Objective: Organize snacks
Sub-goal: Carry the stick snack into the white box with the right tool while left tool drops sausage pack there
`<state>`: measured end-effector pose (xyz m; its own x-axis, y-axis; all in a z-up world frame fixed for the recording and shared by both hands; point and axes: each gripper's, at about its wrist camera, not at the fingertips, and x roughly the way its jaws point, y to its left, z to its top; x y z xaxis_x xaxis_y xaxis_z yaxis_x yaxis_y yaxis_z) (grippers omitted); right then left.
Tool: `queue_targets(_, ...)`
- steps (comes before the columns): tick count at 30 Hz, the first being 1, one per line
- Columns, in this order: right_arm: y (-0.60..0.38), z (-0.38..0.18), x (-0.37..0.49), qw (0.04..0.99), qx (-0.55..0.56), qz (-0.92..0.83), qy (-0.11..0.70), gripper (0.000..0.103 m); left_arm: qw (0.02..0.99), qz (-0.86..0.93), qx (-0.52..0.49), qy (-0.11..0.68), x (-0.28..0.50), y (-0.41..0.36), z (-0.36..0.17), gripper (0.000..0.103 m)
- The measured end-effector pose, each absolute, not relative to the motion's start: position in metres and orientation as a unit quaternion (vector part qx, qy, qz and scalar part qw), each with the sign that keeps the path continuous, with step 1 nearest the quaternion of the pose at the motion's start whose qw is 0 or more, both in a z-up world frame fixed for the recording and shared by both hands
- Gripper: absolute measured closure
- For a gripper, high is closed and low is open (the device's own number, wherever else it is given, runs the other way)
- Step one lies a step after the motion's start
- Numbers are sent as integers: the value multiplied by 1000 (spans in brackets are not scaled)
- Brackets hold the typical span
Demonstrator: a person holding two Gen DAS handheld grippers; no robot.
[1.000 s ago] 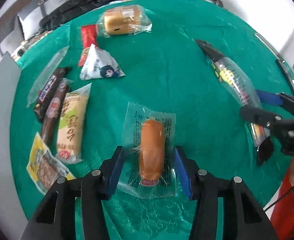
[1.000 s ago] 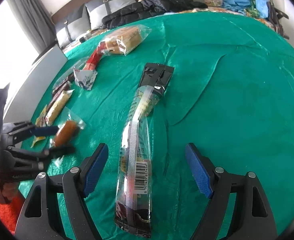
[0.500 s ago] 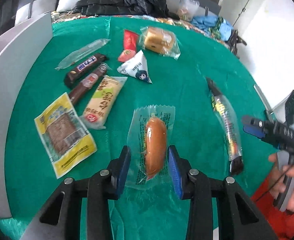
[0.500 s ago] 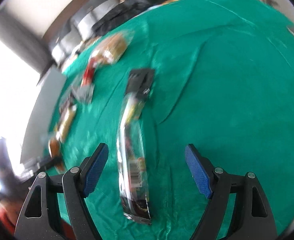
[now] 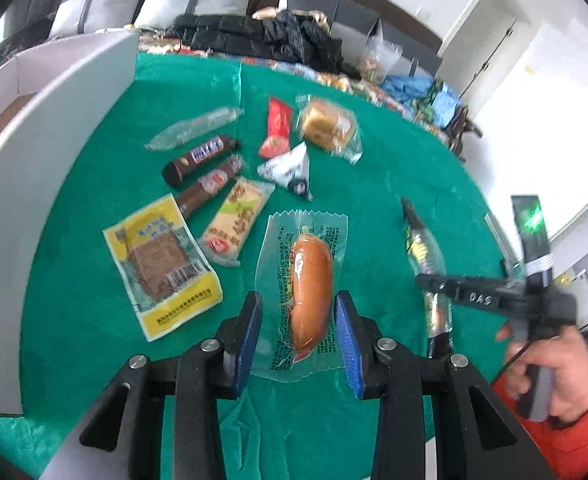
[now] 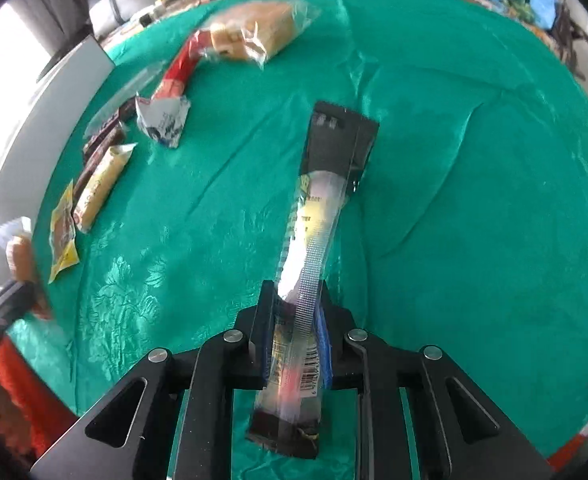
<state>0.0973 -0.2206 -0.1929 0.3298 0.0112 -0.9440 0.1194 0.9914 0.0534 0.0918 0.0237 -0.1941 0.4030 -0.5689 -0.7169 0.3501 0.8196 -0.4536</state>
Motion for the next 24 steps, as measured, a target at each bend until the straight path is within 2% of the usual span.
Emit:
queue_targets(6,-206,-140,92,847,97,8,523,87,841,-278,-178,428,96,68,-150,67)
queue_targets(10,-165,-98,107,857,116,73,497,87,856,-252,-209,400,109,127,-116,67)
queue_targets(15,-70,-43,142,855,117,183,470,87,885,-161,-197,390,136,219,-96,67)
queue_targets(21,77,-5,189,839,80,294,450,87,894,-53,-185,405,155,303,-107,66)
queue_targets(22,97,-4,194,840,68,301,446,87,895,-40,-176,409,157,311,-109,64)
queue_targets(23,114,-5,201,839,59,308,445,86,895,-25,-164,414,159,317,-113,58)
queue_targets(24,131,-9,209,837,53,312,447,79,895,-17,-156,418,158,319,-118,54)
